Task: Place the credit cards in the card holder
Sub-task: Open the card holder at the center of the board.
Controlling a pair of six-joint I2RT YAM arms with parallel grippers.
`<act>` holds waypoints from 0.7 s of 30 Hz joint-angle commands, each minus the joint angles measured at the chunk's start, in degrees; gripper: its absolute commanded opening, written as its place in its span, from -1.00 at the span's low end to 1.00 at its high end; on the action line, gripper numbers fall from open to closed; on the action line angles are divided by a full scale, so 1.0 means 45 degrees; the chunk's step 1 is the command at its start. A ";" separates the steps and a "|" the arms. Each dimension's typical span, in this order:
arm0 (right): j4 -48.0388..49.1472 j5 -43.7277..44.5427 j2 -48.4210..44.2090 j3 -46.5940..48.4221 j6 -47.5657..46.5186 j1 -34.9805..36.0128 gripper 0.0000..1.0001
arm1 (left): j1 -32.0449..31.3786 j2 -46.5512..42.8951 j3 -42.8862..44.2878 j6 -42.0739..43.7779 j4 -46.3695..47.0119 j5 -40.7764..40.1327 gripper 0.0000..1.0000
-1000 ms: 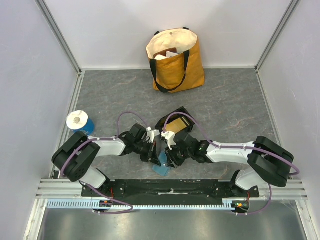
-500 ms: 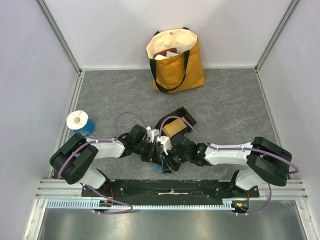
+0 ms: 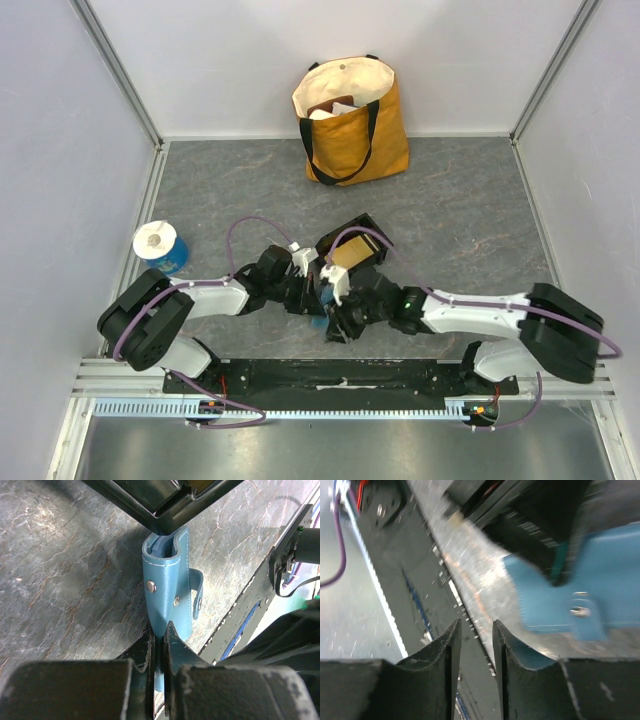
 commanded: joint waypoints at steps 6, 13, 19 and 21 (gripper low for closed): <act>-0.0583 0.4080 -0.2302 -0.0007 0.2194 -0.0963 -0.15 | -0.0019 -0.0509 -0.0185 0.0789 -0.0146 0.0469 -0.96; -0.0096 0.5268 -0.0798 0.0345 0.2801 -0.0534 -0.14 | 0.0020 -0.0568 -0.0518 0.0319 0.0440 0.0742 -0.96; -0.0582 0.6576 -0.0230 0.1047 0.2450 -0.0125 0.14 | 0.0020 -0.0821 -0.0577 0.0203 0.0440 0.0879 -0.96; -0.0778 0.7219 -0.0211 0.1282 0.2332 0.0129 0.25 | 0.0020 -0.0880 -0.0596 0.0164 0.0440 0.0879 -0.96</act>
